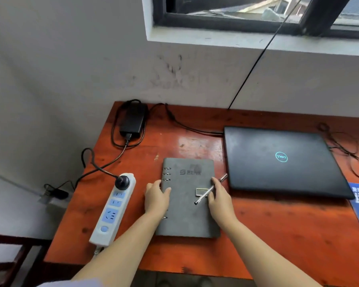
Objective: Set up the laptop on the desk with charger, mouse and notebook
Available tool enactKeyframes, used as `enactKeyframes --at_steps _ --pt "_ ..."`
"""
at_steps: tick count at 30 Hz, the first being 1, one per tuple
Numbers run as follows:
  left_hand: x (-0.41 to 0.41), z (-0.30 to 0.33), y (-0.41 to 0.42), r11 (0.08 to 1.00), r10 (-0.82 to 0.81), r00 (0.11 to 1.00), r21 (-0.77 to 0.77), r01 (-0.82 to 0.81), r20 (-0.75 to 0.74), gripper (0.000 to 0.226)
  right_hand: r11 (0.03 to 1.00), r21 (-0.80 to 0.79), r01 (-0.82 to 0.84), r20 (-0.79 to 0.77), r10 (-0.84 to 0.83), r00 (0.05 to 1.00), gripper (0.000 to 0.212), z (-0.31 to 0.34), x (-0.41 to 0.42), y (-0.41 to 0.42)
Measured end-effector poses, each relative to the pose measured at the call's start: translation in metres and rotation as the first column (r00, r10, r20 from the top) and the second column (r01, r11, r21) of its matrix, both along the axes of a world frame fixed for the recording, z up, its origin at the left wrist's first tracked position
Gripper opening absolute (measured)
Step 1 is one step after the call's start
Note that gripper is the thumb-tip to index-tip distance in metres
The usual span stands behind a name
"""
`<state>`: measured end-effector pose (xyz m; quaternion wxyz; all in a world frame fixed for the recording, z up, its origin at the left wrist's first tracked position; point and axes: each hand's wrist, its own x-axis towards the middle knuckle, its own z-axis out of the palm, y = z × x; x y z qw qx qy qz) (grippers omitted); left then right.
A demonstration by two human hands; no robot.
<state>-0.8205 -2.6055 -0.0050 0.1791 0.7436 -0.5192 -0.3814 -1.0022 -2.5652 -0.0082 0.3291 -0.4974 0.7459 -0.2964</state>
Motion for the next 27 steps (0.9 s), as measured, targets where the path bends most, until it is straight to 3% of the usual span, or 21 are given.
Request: enactKeyframes --at_steps 2,4,7,9,11,16,20,22,27 --pt "0.003 -0.002 -0.001 0.999 -0.024 1.0 0.022 0.024 -0.005 0.049 0.998 -0.041 -0.039 -0.099 0.035 0.994 0.05 0.007 -0.002 -0.002" --pt "0.005 -0.001 -0.003 0.998 -0.053 0.999 0.037 0.054 -0.008 0.051 0.976 -0.09 -0.201 -0.314 0.163 0.935 0.051 0.016 0.001 -0.008" --pt "0.008 -0.001 -0.003 0.995 -0.089 0.996 0.051 0.09 -0.014 0.053 0.819 0.114 -0.562 -0.606 0.506 0.614 0.06 0.021 0.022 -0.015" --pt "0.011 -0.001 -0.003 0.992 -0.112 0.994 0.059 0.113 -0.019 0.054 0.727 0.276 -0.628 -0.665 0.616 0.422 0.064 0.017 0.037 -0.015" --pt "0.013 -0.001 -0.004 0.989 -0.131 0.991 0.059 0.132 -0.027 0.054 0.695 0.383 -0.609 -0.68 0.659 0.323 0.068 0.012 0.045 -0.013" --pt "0.013 -0.004 -0.005 0.987 -0.139 0.989 0.077 0.143 -0.046 0.054 0.701 0.508 -0.5 -0.671 0.686 0.28 0.072 0.009 0.056 -0.013" --pt "0.013 -0.005 -0.006 0.986 -0.135 0.99 0.092 0.139 -0.05 0.052 0.707 0.526 -0.472 -0.635 0.696 0.335 0.076 0.014 0.06 -0.014" --pt "0.014 -0.005 -0.007 0.984 -0.149 0.987 0.09 0.154 -0.052 0.053 0.723 0.506 -0.47 -0.611 0.685 0.397 0.079 0.02 0.055 -0.012" --pt "0.023 -0.003 -0.001 0.983 -0.16 0.985 0.082 0.165 -0.066 0.053 0.802 0.379 -0.462 -0.456 0.596 0.661 0.072 0.062 0.011 -0.009"
